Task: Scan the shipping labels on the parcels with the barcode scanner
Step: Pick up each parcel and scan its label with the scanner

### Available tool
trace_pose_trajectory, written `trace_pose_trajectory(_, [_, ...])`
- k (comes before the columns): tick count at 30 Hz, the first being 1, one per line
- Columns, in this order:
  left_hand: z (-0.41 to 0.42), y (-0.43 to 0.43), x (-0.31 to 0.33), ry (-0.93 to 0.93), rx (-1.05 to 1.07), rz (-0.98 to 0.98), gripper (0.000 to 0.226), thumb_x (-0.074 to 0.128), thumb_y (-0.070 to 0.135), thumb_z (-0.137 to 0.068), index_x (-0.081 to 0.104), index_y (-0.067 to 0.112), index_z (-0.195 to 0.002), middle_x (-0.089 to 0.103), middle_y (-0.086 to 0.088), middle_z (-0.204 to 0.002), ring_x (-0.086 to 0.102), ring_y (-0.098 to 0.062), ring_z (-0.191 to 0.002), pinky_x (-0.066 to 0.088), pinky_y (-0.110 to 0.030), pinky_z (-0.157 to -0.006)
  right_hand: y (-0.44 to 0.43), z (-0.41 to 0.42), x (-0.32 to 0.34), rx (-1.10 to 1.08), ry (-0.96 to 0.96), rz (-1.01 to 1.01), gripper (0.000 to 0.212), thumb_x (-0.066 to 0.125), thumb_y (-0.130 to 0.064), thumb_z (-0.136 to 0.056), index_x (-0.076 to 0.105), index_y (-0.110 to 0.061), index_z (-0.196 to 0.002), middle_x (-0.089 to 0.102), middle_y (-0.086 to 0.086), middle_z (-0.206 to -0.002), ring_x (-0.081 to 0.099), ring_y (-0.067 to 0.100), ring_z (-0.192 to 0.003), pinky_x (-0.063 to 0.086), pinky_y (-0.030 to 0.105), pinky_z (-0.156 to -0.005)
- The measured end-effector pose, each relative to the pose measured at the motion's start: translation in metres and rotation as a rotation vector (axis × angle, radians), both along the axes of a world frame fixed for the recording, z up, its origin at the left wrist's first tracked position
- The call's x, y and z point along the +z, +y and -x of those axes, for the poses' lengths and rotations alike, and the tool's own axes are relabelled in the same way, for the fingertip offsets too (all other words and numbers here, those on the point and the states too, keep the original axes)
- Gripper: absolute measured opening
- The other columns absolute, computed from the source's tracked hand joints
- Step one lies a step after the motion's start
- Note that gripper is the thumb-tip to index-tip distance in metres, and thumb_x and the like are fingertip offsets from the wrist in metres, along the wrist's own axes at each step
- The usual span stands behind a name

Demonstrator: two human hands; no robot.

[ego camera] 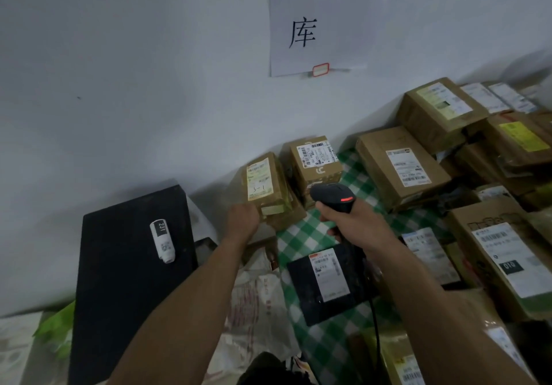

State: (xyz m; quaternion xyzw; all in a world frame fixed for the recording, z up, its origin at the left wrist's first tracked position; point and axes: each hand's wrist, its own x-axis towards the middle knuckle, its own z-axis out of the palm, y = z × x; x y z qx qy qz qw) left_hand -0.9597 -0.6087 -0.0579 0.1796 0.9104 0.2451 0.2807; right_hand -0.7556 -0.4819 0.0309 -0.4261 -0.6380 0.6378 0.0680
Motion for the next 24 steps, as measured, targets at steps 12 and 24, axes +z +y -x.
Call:
trace_pose_trajectory(12, [-0.001, 0.012, -0.030, -0.861, 0.651, -0.568, 0.042, 0.072, 0.026, -0.097, 0.051, 0.024, -0.133, 0.067, -0.006, -0.121, 0.067, -0.020, -0.095, 0.056, -0.027, -0.046, -0.012, 0.017, -0.021, 0.007, -0.001, 0.020, 0.022, 0.072, -0.037, -0.097, 0.071, -0.025, -0.116, 0.077, 0.002, -0.100, 0.069, 0.009, -0.066, 0.054, 0.025, -0.061])
trace_pose_trajectory(24, [-0.039, -0.020, -0.020, -0.861, 0.407, -0.912, 0.084, 0.074, -0.006, -0.085, 0.034, 0.028, -0.151, 0.071, -0.013, -0.127, 0.072, -0.029, -0.111, 0.058, -0.052, -0.097, -0.029, 0.032, -0.012, -0.039, 0.115, -0.004, 0.023, 0.075, -0.032, -0.095, 0.067, -0.033, -0.117, 0.074, -0.010, -0.101, 0.074, 0.006, -0.074, 0.054, 0.018, -0.059])
